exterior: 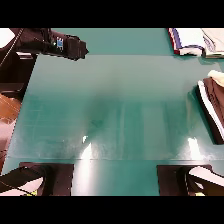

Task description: Fold the shirts.

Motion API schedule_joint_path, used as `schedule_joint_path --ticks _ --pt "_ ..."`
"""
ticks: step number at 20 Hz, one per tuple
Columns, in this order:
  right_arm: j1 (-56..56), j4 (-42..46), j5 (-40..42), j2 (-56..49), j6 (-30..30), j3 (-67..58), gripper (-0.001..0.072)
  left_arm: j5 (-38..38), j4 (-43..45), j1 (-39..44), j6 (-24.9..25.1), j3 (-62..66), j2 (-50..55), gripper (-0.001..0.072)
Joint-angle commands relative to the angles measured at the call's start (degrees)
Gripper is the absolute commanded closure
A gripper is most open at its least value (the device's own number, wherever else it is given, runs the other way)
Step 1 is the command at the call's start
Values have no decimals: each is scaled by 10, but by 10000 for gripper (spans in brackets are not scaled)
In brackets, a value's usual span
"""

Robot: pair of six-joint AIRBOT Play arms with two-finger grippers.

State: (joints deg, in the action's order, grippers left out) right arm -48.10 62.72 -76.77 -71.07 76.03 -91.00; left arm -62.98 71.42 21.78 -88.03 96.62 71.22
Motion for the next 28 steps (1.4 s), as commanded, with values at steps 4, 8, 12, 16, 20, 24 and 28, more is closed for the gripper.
schedule_joint_path --ticks 4,8,12,16,20,24,28 --pt "-59 149 -26 67 -6 176 380 -5 1 0 0 0 0 680" --pt "-104 165 -30 79 -4 207 -7 -5 2 0 2 0 0 680" --pt "-109 83 8 101 13 206 -3 -5 1 0 11 0 0 680" --pt "-4 -33 86 135 12 206 0 -5 1 0 10 0 0 680" --pt "197 -47 118 146 13 206 1 -5 1 0 10 0 0 680" --pt "379 -41 163 146 12 206 91 -5 1 0 10 0 0 680" --pt "480 -40 189 146 8 206 671 -5 1 0 10 0 0 679"
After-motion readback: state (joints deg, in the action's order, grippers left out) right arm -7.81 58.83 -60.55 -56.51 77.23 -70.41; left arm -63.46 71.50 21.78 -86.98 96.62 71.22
